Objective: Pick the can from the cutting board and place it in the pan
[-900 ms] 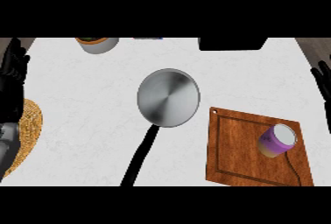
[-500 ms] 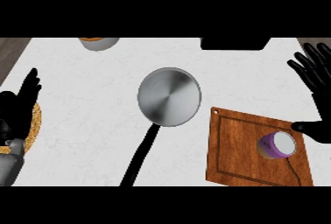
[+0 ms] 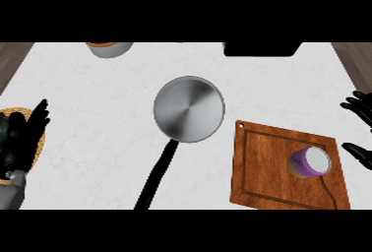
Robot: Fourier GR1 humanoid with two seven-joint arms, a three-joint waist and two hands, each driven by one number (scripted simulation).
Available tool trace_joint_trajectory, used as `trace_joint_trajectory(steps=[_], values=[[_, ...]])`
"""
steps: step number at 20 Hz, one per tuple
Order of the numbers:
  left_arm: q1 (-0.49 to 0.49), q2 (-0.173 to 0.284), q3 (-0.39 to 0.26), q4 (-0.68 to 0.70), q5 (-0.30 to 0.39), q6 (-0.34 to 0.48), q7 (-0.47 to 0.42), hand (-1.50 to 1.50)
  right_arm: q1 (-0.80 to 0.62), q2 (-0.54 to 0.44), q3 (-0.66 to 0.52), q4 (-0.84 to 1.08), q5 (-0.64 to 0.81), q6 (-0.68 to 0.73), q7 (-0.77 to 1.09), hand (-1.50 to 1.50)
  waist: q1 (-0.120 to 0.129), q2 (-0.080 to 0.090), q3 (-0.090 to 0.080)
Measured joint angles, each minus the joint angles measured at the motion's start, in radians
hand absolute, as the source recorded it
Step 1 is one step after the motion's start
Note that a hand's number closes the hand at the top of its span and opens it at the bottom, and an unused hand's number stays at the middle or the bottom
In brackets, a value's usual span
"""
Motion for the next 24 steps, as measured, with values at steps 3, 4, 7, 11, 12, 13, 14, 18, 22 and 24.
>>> trace_joint_trajectory(steps=[3,4,7,11,12,13,14,18,22,24], values=[[0.006,-0.003,0.006,-0.005,-0.005,-0.007,0.011,0.00,-0.007,-0.069,-0.021,0.031,0.032,0.094,-0.030,-1.50,0.001,-0.002,0.000],[0.012,-0.006,0.008,-0.004,-0.007,-0.006,0.007,0.00,-0.005,-0.097,-0.024,0.012,0.040,0.109,-0.020,-1.50,-0.001,-0.003,0.000],[0.003,-0.015,0.013,0.019,-0.011,-0.009,0.001,0.00,-0.021,-0.191,-0.028,-0.009,0.096,0.142,0.014,-1.50,-0.002,-0.004,-0.002],[-0.003,-0.012,0.016,0.027,-0.011,-0.025,-0.003,0.00,-0.075,-0.322,0.007,-0.045,0.202,0.181,0.087,-1.50,0.007,-0.003,-0.003],[-0.005,-0.015,0.016,0.026,-0.012,-0.024,-0.003,0.00,-0.081,-0.350,0.024,-0.067,0.233,0.189,0.106,-1.50,0.007,-0.004,-0.003],[-0.005,-0.015,0.016,0.020,-0.010,-0.027,0.003,0.00,-0.093,-0.378,0.042,-0.085,0.263,0.199,0.129,-1.50,0.011,-0.004,-0.003],[-0.005,-0.021,0.013,0.025,-0.014,-0.024,-0.003,0.00,-0.106,-0.403,0.056,-0.100,0.287,0.210,0.151,-1.50,0.011,-0.004,-0.003],[-0.021,-0.018,0.014,0.024,-0.024,-0.029,0.012,0.00,-0.165,-0.459,0.143,-0.167,0.381,0.248,0.253,-1.50,0.018,-0.003,-0.003],[-0.027,-0.039,0.004,0.021,-0.040,-0.020,0.024,0.00,-0.225,-0.464,0.240,-0.216,0.482,0.278,0.346,-1.50,0.020,-0.003,-0.003],[-0.024,-0.044,0.016,0.047,-0.040,-0.026,-0.003,0.00,-0.222,-0.449,0.286,-0.246,0.541,0.281,0.370,-1.50,0.014,-0.003,-0.003]])
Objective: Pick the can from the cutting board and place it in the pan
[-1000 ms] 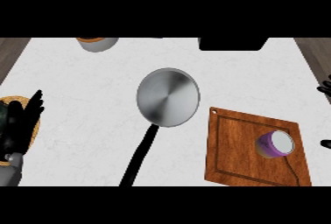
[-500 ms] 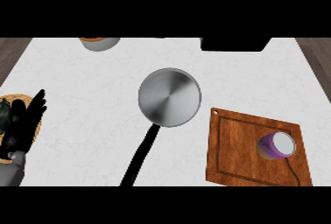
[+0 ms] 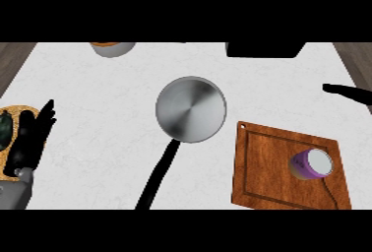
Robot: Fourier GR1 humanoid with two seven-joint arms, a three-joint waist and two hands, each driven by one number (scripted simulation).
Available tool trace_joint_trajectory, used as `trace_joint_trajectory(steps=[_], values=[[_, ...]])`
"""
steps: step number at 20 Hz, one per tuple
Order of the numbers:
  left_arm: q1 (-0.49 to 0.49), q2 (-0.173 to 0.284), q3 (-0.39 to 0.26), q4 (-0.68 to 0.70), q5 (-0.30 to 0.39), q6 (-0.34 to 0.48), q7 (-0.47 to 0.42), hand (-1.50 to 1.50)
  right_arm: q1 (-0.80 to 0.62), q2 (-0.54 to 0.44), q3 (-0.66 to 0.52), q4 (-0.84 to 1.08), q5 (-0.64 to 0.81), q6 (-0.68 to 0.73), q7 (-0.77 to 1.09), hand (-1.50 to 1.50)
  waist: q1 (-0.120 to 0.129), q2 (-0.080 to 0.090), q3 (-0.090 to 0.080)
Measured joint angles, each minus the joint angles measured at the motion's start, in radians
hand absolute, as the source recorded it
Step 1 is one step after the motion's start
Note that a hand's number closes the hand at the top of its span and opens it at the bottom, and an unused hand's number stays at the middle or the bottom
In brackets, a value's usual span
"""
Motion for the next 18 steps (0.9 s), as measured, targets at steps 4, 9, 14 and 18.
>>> trace_joint_trajectory(steps=[4,9,14,18], values=[[0.012,-0.016,0.006,-0.004,-0.015,0.002,-0.004,0.00,-0.038,0.038,0.061,0.002,0.078,0.053,0.051,-1.50,-0.002,0.000,0.001],[0.017,-0.025,0.032,-0.014,-0.032,-0.014,0.008,0.00,-0.010,0.125,0.094,-0.004,0.196,0.064,0.075,-1.50,-0.009,-0.002,0.001],[0.013,-0.022,0.072,-0.003,-0.040,-0.047,0.002,0.00,0.053,0.167,0.089,-0.017,0.324,0.047,0.048,-1.50,-0.014,-0.002,0.001],[0.040,-0.043,0.076,-0.045,-0.070,-0.047,0.019,0.00,0.061,0.195,0.066,-0.002,0.399,0.072,0.029,-1.50,-0.014,-0.002,0.002]])
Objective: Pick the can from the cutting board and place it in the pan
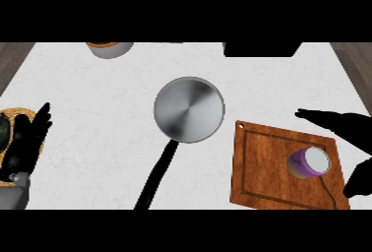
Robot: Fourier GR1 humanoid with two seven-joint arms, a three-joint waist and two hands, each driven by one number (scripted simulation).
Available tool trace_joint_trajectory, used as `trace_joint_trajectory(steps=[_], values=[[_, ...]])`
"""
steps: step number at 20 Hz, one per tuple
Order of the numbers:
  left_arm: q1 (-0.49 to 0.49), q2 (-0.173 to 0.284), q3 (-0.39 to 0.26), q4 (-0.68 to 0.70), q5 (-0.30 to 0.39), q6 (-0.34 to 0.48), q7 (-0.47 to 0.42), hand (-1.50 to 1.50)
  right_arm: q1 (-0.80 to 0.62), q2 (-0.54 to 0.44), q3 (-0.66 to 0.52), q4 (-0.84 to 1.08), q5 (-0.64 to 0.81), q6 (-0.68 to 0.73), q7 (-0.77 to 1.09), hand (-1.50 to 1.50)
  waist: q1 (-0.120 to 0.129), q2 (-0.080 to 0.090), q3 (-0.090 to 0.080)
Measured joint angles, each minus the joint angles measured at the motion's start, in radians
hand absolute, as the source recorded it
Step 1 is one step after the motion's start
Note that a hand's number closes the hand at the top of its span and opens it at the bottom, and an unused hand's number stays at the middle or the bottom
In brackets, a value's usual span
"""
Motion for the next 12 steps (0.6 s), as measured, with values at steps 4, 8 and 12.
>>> trace_joint_trajectory(steps=[4,8,12], values=[[-0.001,-0.019,0.013,-0.023,-0.024,-0.007,0.021,0.00,0.015,0.037,-0.009,0.013,0.073,0.025,-0.030,-1.50,0.000,0.000,0.000],[-0.008,-0.037,0.036,0.019,-0.040,-0.032,-0.014,0.00,0.037,0.068,-0.022,0.031,0.143,0.031,-0.080,-1.50,-0.002,0.000,0.000],[-0.014,-0.053,0.058,0.017,-0.062,-0.040,-0.003,0.00,0.038,0.125,-0.038,0.037,0.197,0.047,-0.084,-1.50,-0.001,0.000,0.000]])
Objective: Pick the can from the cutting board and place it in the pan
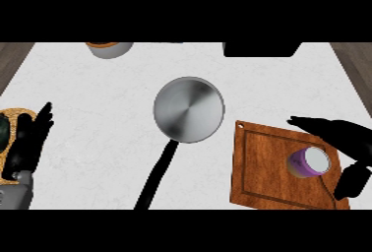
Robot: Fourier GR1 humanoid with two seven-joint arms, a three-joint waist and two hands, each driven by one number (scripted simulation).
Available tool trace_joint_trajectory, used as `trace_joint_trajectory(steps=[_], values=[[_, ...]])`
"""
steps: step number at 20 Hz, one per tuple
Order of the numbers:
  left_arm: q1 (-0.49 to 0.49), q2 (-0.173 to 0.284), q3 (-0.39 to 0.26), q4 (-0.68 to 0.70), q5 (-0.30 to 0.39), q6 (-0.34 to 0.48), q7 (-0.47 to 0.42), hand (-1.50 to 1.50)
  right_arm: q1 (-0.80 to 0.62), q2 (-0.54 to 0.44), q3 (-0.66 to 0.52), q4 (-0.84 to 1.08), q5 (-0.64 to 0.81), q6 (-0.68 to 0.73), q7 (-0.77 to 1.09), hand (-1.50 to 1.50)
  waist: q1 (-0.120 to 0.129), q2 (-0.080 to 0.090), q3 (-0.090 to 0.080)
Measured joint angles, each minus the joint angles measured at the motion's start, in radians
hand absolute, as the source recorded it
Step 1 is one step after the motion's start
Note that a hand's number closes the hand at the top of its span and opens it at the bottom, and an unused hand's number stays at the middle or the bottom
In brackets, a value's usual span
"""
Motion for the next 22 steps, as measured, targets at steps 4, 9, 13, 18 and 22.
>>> trace_joint_trajectory(steps=[4,9,13,18,22], values=[[-0.002,-0.007,0.022,0.001,-0.010,-0.020,-0.003,0.00,-0.037,0.044,-0.010,0.055,0.053,0.011,-0.027,-1.50,0.002,0.000,0.000],[-0.015,-0.027,0.040,0.026,-0.038,-0.030,-0.017,0.00,-0.024,0.086,-0.018,0.081,0.124,0.014,-0.053,-1.50,0.000,0.000,0.000],[0.015,-0.042,0.047,-0.018,-0.053,-0.042,-0.004,0.00,-0.018,0.115,-0.024,0.099,0.176,0.019,-0.056,-1.50,0.002,0.000,0.000],[0.011,-0.037,0.074,-0.053,-0.053,-0.072,0.033,0.00,-0.014,0.140,-0.022,0.141,0.249,-0.005,-0.094,1.50,0.002,0.000,0.000],[-0.004,-0.035,0.093,-0.004,-0.055,-0.086,0.001,0.00,0.001,0.116,-0.002,0.140,0.314,-0.087,-0.177,1.50,0.000,0.000,0.000]])
